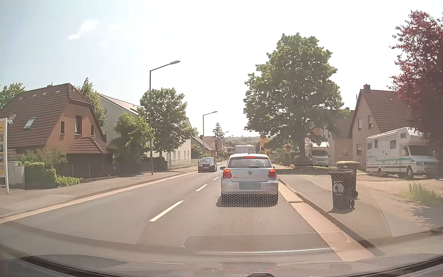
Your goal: Follow the waypoints while adhering to traffic rules and regulations
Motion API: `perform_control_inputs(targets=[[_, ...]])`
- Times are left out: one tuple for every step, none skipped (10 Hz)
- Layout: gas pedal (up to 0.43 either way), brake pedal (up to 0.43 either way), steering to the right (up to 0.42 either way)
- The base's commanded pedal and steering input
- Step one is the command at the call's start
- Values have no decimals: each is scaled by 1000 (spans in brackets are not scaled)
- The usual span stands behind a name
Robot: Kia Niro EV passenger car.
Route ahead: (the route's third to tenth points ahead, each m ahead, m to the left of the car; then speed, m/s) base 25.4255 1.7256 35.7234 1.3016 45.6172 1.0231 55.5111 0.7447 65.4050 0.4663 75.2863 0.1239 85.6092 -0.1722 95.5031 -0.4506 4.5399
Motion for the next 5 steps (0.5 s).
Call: perform_control_inputs(targets=[[0,250,12],[0,250,12],[0,238,12],[0,238,13],[0,232,12]])
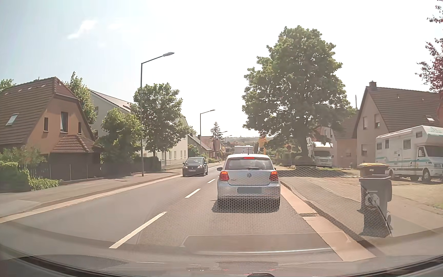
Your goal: Follow the waypoints while adhering to traffic rules and regulations
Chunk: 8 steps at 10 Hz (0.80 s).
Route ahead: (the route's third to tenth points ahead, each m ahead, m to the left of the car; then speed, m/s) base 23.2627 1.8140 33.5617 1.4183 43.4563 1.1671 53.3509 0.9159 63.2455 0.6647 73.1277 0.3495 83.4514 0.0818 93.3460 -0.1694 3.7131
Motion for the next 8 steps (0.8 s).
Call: perform_control_inputs(targets=[[0,220,12],[0,207,11],[0,189,10],[0,177,10],[0,165,10],[0,152,10],[0,140,10],[0,116,10]])
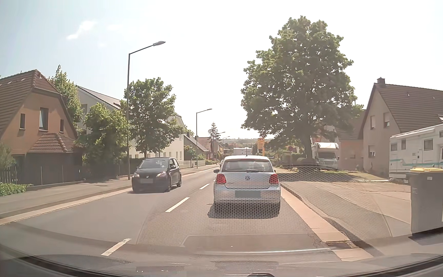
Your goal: Follow the waypoints while adhering to traffic rules and regulations
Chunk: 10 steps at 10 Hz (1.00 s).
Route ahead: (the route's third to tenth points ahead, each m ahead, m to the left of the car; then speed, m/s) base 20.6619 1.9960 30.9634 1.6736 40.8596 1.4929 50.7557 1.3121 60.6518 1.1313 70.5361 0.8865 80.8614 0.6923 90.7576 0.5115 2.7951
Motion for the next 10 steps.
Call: perform_control_inputs(targets=[[0,98,10],[0,18,10],[0,0,10],[0,0,9],[0,0,9],[47,0,10],[98,0,10],[138,0,10],[150,0,9],[177,0,9]])
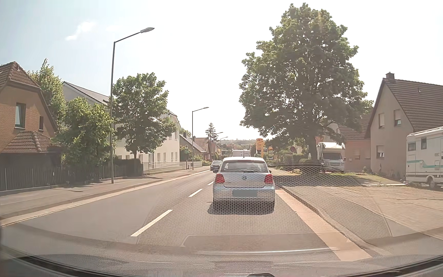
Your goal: Follow the waypoints while adhering to traffic rules and regulations
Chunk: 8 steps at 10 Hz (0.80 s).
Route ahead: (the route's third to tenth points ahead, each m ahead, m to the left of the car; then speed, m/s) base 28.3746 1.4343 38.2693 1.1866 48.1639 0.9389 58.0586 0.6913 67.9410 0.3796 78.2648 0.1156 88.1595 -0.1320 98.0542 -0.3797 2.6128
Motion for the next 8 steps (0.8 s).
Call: perform_control_inputs(targets=[[197,0,9],[220,0,9],[220,0,9],[220,0,9],[220,0,9],[220,0,6],[220,0,4],[220,0,3]])
